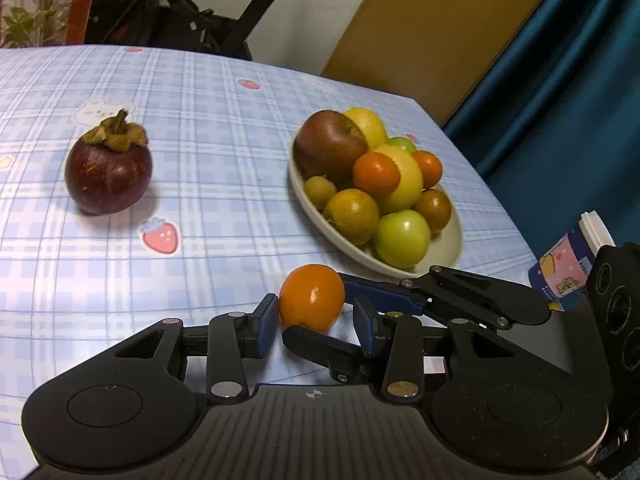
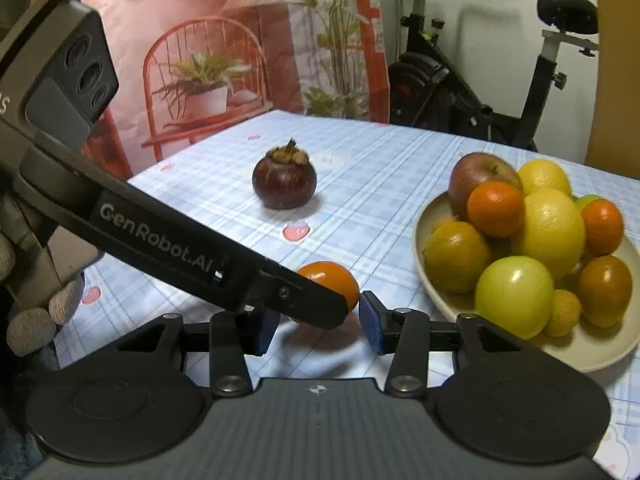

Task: Organize fruits
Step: 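Close the left tool on the loose tangerine, then carry the tangerine in the left tool onto the plate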

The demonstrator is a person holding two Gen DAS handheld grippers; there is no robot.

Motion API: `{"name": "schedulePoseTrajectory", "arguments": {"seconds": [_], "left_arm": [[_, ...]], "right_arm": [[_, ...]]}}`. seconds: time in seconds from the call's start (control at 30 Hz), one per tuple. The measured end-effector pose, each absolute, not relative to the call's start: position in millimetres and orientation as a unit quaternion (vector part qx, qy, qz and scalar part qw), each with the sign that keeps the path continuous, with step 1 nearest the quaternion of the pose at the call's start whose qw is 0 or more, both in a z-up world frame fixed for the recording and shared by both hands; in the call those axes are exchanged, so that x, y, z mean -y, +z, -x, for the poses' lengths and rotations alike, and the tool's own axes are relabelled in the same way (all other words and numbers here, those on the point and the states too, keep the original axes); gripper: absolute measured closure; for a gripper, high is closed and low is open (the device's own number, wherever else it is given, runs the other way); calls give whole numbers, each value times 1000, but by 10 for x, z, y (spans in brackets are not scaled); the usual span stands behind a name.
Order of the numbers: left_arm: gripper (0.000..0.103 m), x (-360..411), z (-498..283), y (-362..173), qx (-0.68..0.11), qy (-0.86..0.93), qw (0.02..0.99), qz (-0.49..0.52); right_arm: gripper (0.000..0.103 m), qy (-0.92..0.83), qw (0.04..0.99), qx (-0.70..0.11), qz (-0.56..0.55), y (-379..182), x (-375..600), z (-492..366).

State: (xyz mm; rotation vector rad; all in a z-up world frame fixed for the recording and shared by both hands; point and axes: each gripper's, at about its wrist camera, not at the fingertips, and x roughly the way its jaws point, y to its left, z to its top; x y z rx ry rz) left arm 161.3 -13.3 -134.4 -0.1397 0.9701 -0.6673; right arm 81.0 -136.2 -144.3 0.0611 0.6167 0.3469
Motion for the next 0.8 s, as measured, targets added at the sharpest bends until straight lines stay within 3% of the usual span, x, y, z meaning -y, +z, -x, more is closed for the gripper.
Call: {"name": "schedulePoseTrajectory", "arguments": {"seconds": [0.8], "left_arm": [[61,825,-1521,-1012,-410,-348,843,-5]], "right_arm": [[57,110,963,-226,-101,-1213,1823,-417]]}}
